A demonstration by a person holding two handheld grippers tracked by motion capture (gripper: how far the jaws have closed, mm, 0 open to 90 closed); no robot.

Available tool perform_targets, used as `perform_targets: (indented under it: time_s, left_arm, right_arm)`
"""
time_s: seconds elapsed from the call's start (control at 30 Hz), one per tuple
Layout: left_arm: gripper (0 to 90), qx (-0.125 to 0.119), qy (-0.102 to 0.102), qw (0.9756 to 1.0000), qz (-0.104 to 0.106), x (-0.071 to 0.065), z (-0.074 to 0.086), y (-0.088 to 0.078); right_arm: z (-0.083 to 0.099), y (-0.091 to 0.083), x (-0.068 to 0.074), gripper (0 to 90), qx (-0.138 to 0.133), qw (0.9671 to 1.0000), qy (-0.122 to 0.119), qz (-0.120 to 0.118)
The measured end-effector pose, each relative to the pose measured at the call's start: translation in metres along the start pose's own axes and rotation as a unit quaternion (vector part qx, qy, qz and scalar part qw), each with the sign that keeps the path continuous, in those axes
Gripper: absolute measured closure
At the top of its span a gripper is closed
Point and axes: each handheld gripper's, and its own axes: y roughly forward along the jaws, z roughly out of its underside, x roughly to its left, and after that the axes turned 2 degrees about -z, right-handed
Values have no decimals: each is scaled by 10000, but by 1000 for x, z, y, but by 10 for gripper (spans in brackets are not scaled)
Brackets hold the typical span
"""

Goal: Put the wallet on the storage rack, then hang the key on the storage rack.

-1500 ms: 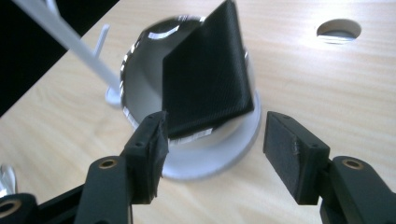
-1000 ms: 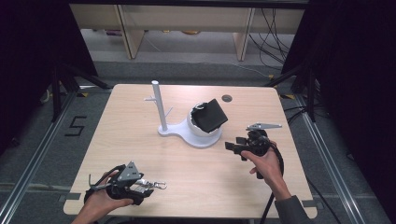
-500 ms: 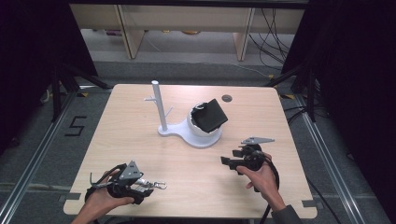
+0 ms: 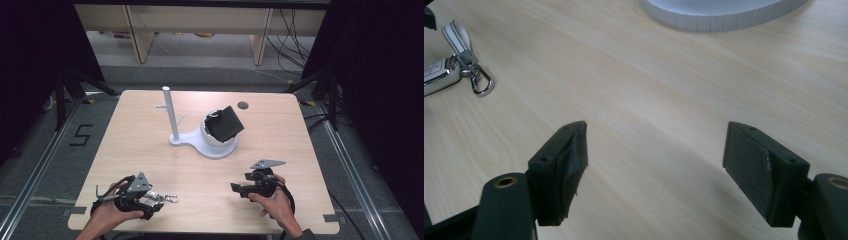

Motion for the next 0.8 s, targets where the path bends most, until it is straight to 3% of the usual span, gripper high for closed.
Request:
perform_targets:
  time_s: [0.1,0.13,0.27,0.3,0.33,0.47,0.57,0.63,0.67,0.8]
  left_arm:
    - [249,10,29,10000,-44,0,0,1]
    - [250,28,40,10000,-49,0,1,1]
    - [252,23,47,10000,-23,-1,1,1]
    - [252,28,46,10000,-27,-1,1,1]
    - [252,21,76,10000,-30,-1,1,1]
    - [253,31,132,9999,-54,-1,1,1]
    - [252,13,149,9999,-16,-1,1,2]
    - [252,6,132,9999,-36,-2,1,2]
    - [252,6,132,9999,-36,-2,1,2]
    - [257,2,258,9997,-34,-4,-2,2]
  right_arm:
    - [3,0,1,269,15,10000,-40,-34]
    - [7,-2,6,268,53,9999,128,5]
    - [12,-4,8,269,97,9999,-6,76]
    - [15,-6,9,269,86,9998,-156,107]
    - [16,-6,13,268,121,9999,37,76]
    - [20,-7,14,265,146,9998,-150,19]
    - [22,-7,18,265,238,9997,-21,-6]
    - [23,-7,18,265,162,9999,23,-16]
    - [22,-8,16,265,172,9998,-123,52]
    - [22,-8,16,266,200,9998,-52,62]
